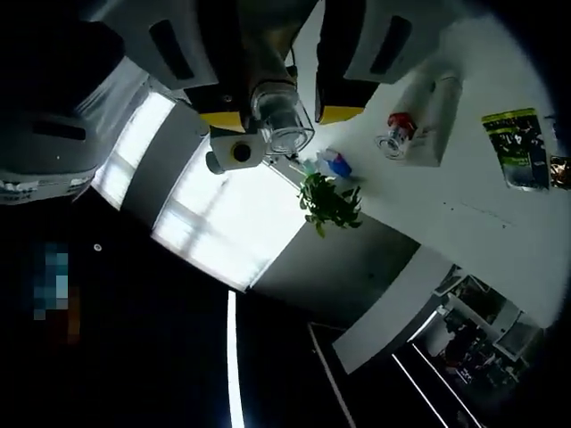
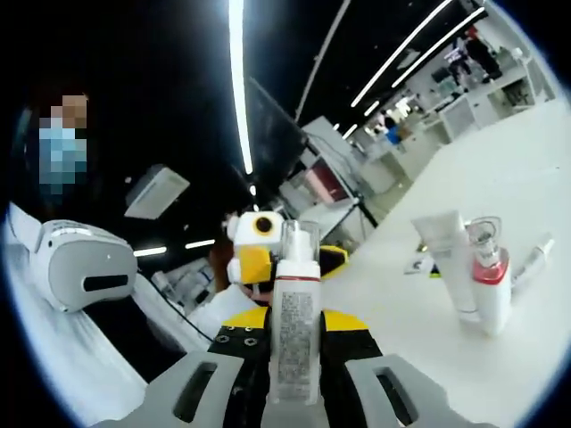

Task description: Arrange the skincare products in the storage area until every visible bottle or jar stands upright without overlapping.

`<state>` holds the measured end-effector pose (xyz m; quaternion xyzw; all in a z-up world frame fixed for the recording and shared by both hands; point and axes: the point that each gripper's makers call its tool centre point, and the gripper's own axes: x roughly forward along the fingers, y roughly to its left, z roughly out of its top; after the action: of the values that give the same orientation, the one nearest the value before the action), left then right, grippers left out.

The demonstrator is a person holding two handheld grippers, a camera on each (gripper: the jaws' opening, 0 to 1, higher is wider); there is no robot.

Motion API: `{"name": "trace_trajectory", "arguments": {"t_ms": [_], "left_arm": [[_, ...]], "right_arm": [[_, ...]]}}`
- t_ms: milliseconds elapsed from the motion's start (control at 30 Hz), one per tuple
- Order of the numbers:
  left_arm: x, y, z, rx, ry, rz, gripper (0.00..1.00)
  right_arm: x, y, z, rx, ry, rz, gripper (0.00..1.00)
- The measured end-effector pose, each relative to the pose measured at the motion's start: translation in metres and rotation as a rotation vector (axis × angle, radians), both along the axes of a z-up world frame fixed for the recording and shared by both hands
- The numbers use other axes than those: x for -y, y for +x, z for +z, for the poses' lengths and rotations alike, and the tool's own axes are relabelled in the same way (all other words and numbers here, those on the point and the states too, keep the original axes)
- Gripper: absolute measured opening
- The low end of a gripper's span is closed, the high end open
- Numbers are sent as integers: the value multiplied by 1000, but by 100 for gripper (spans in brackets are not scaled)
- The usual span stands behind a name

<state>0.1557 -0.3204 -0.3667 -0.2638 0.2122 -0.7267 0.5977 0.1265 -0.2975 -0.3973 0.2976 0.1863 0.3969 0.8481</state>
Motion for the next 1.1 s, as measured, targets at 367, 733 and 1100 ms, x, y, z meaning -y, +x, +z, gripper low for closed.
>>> {"name": "trace_trajectory", "arguments": {"t_ms": [367, 733, 1100], "left_arm": [[-3, -3, 4, 19, -8, -25, 17], [1, 2, -7, 2, 91, 25, 15], [5, 24, -36, -50, 235, 175, 15]], "right_arm": [[-6, -2, 1, 28, 9, 39, 12], [-6, 6, -13, 32, -86, 7, 13], [9, 25, -42, 7, -291, -150, 16]]}}
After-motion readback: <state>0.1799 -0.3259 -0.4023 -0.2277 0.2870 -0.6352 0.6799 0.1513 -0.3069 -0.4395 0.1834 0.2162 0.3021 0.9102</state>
